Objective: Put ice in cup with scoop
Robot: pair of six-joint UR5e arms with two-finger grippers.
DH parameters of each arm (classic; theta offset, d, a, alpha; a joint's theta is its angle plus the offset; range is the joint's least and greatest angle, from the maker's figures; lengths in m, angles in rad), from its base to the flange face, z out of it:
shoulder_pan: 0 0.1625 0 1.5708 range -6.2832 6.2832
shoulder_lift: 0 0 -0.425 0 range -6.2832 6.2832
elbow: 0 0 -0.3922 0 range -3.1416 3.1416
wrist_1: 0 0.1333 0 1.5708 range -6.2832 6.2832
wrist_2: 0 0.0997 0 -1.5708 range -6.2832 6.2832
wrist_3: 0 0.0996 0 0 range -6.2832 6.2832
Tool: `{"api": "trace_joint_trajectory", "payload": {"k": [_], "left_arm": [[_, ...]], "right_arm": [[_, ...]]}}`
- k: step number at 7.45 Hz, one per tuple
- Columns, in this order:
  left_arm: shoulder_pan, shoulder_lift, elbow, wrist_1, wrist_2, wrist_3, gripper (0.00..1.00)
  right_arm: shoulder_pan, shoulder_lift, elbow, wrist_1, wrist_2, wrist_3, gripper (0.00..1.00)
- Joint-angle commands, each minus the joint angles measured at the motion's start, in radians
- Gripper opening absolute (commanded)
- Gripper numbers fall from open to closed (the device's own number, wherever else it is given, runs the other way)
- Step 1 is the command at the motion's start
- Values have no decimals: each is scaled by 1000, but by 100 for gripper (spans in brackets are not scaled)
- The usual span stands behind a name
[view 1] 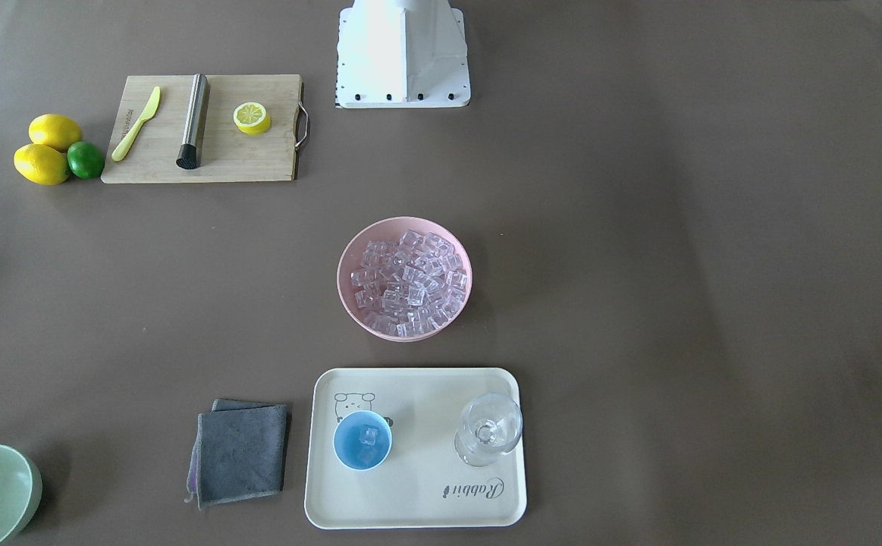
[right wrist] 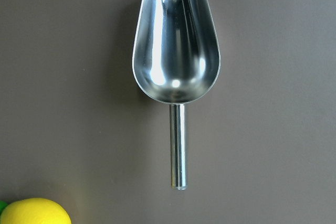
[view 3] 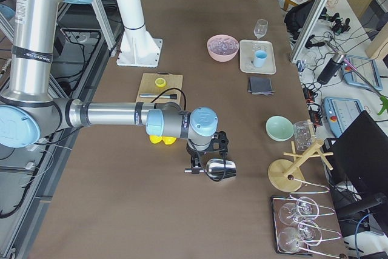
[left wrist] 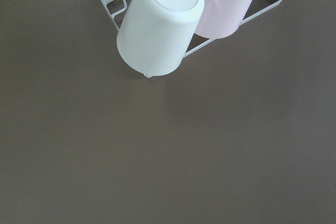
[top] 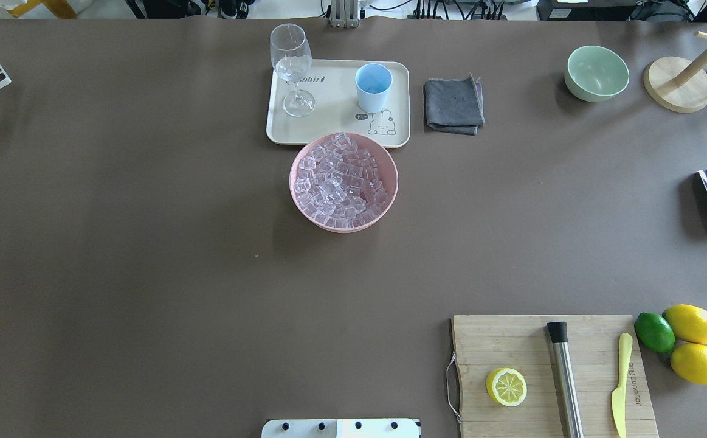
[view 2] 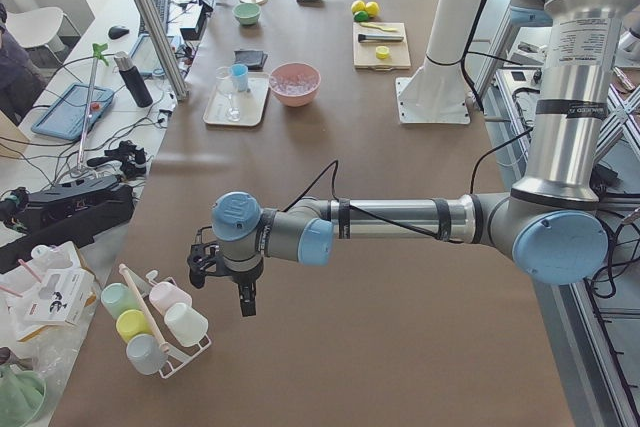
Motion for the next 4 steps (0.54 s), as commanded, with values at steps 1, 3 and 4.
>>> {"api": "trace_joint_trajectory", "payload": {"k": [1, 3, 4], "left_arm": [[0, 0, -1, 0, 0, 0, 99], [0, 0, -1, 0, 0, 0, 99], [0, 0, -1, 0, -2, -2, 99]], "right_arm": [[21, -12, -8, -40, -36, -85, 100], [27, -12, -9, -40, -38, -85, 100], [32, -9, -14, -40, -39, -86, 100]]}}
